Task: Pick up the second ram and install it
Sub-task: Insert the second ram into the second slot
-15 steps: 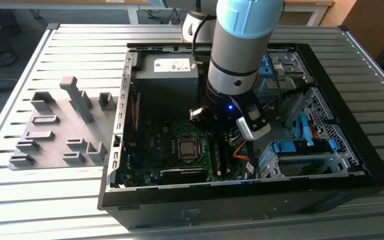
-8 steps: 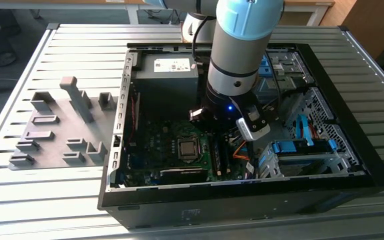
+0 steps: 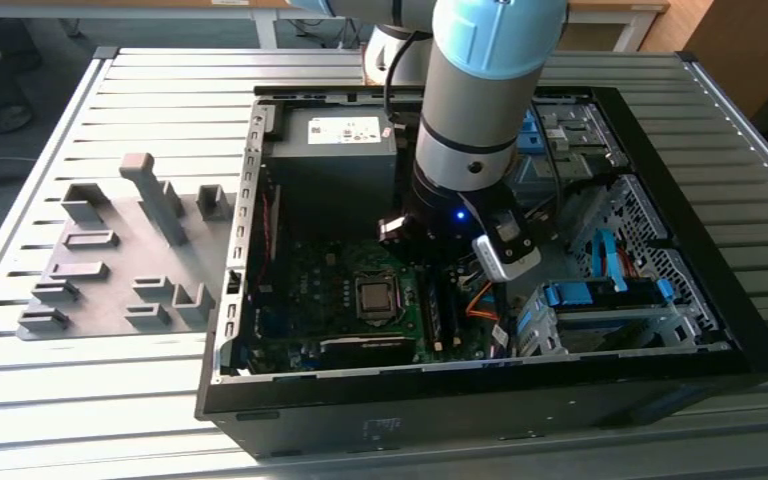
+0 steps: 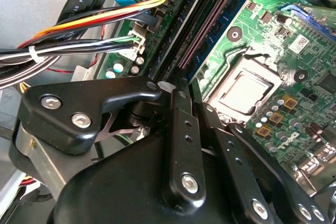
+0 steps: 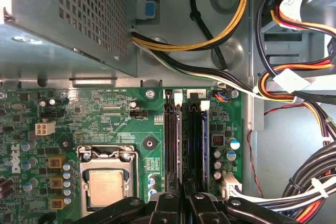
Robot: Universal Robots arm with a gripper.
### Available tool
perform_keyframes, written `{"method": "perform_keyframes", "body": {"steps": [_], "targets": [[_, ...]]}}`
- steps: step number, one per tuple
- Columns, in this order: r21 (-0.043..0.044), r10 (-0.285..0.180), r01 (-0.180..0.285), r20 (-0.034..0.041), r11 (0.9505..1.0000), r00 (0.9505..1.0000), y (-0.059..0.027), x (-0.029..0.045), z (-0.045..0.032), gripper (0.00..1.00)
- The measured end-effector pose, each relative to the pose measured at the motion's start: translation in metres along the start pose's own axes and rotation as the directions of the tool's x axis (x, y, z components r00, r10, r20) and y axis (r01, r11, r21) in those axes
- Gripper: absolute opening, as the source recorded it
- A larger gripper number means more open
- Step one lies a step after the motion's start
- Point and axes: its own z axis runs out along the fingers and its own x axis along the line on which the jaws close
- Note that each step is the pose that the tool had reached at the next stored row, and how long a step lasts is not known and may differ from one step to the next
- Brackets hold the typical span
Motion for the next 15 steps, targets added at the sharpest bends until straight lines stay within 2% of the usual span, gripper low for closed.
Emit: {"method": "perform_keyframes", "body": {"steps": [15], "targets": [[-0.0033, -0.006, 0.006, 0.0, 1.0, 1.0, 0.0, -0.0002, -0.0018, 0.14]]}}
